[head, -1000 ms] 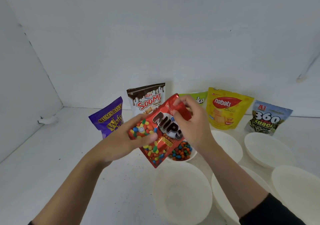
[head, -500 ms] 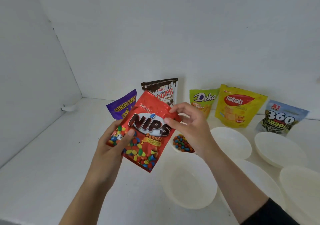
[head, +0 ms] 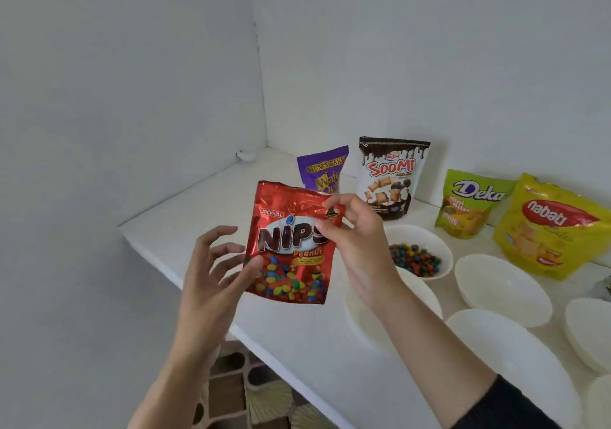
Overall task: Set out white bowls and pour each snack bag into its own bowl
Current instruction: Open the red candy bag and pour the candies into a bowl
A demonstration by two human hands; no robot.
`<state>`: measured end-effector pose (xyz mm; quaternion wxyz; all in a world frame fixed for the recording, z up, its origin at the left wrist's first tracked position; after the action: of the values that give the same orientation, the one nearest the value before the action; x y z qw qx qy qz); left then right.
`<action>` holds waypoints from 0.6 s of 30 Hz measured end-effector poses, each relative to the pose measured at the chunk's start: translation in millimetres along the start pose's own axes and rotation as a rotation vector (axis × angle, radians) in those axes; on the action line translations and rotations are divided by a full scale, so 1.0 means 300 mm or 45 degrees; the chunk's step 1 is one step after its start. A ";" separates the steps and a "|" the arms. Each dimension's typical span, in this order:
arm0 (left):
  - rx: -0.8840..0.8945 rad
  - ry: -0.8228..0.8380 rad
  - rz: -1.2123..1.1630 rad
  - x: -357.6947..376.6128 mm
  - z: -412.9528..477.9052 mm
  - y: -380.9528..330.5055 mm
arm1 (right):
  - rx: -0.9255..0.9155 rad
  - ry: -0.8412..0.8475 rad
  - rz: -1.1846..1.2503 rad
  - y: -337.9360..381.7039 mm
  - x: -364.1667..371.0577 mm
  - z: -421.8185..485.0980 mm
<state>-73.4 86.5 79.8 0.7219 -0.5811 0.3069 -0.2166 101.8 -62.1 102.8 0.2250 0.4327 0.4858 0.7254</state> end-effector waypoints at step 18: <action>-0.709 -0.356 0.263 -0.590 -0.617 0.565 | 0.471 0.601 -0.393 -0.876 0.500 -0.495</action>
<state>-336.5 113.4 -76.2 0.5885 -0.7461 0.3097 0.0321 -127.2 86.3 -95.2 0.1314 0.2077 0.7077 0.6624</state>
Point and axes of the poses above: each hand's wrist, its own z-axis towards the middle knuckle, its own x-axis out of the palm, y = z × x, the point moved 10 cm from there along z, towards the middle knuckle, and after that the axes turned 13 degrees about z, right-handed, at the moved point
